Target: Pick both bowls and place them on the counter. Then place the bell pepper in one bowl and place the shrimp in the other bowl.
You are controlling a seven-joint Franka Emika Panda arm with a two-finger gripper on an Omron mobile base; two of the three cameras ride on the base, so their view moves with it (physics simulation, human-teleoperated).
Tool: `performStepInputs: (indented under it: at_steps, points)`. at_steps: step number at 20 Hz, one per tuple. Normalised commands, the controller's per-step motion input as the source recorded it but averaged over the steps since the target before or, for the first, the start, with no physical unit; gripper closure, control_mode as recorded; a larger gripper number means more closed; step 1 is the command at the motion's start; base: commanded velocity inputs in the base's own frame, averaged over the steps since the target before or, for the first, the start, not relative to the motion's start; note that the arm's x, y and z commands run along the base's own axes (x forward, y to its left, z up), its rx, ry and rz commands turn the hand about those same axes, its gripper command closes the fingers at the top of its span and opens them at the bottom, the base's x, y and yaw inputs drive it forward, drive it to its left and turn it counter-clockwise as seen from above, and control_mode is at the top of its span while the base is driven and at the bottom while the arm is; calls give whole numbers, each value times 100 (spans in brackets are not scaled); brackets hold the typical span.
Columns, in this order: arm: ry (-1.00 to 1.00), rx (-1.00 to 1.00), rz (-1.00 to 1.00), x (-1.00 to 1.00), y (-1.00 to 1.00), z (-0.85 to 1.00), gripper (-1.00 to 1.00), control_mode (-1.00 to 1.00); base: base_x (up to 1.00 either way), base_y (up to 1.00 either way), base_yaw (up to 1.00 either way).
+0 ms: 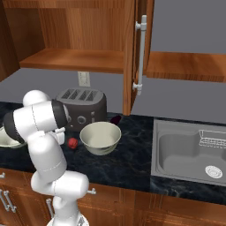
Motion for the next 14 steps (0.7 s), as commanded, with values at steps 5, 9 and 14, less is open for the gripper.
performStepInputs:
  at_steps: [5,9,14]
  points:
    - [0,0,0,-1,0,-17,-100,-100,0,0,0]
    - [0,0,0,-5,0,-17,100,-100,0,0,0]
    - [-1,0,0,-7,0,-15,100,-100,0,0,0]
